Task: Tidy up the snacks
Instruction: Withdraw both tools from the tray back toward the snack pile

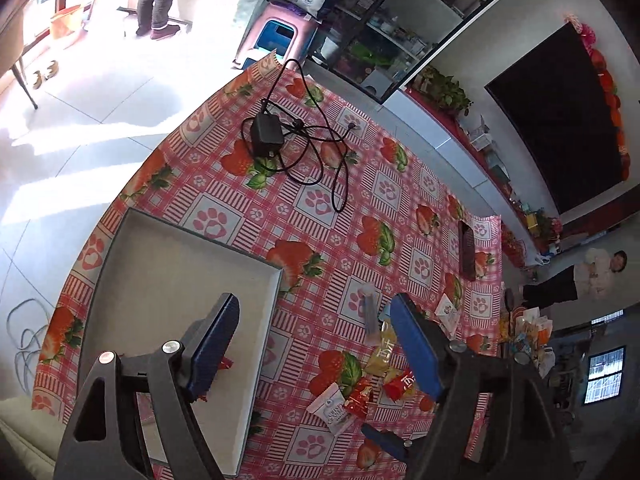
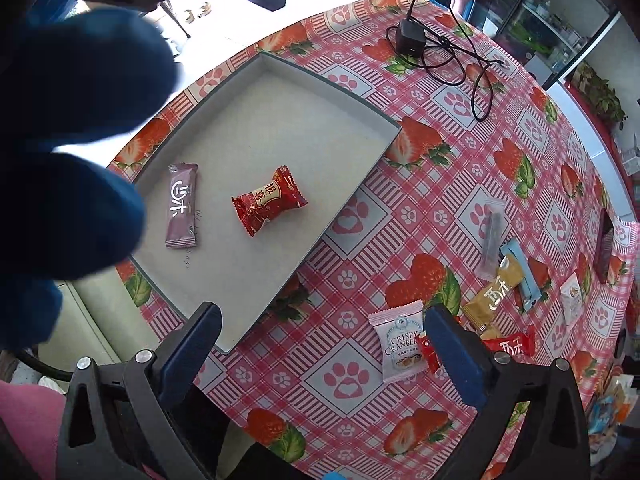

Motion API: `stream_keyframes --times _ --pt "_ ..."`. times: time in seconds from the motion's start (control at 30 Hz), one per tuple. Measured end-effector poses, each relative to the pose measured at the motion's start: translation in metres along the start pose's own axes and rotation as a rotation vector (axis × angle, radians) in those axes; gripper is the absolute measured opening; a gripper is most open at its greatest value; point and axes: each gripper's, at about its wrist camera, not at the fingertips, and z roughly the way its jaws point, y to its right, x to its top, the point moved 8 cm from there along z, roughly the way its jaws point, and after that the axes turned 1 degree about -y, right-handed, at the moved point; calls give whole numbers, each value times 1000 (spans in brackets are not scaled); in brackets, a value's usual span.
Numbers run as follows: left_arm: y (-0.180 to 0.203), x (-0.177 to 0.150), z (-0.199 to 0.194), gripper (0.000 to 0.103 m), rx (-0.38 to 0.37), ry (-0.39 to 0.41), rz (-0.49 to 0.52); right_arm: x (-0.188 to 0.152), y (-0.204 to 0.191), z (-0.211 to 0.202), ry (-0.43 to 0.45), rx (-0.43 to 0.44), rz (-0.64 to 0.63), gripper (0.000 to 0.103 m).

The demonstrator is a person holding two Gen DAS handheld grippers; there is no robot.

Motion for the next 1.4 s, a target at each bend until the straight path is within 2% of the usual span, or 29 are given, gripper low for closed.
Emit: stream_keyframes --times 0.17,0.9,1.0,1.07,1.2,1.27,1.4 --pt "25 -6 -3 81 -17 -6 33 -7 11 -8 41 8 43 102" --pt "45 -14 -7 81 40 6 102 -13 11 1 85 45 90 102" --pt "45 -19 1 81 71 -8 127 -17 7 10 61 58 97 102" --pt "40 -26 11 81 126 -23 170 -25 6 22 15 85 117 102" --pt "24 -57 44 81 217 -122 273 -61 26 58 -121 122 265 102" --pt "16 -79 64 81 233 -196 307 -88 47 75 -185 161 421 102" --pt "4 -133 101 81 298 -356 435 -147 87 98 -274 225 761 102"
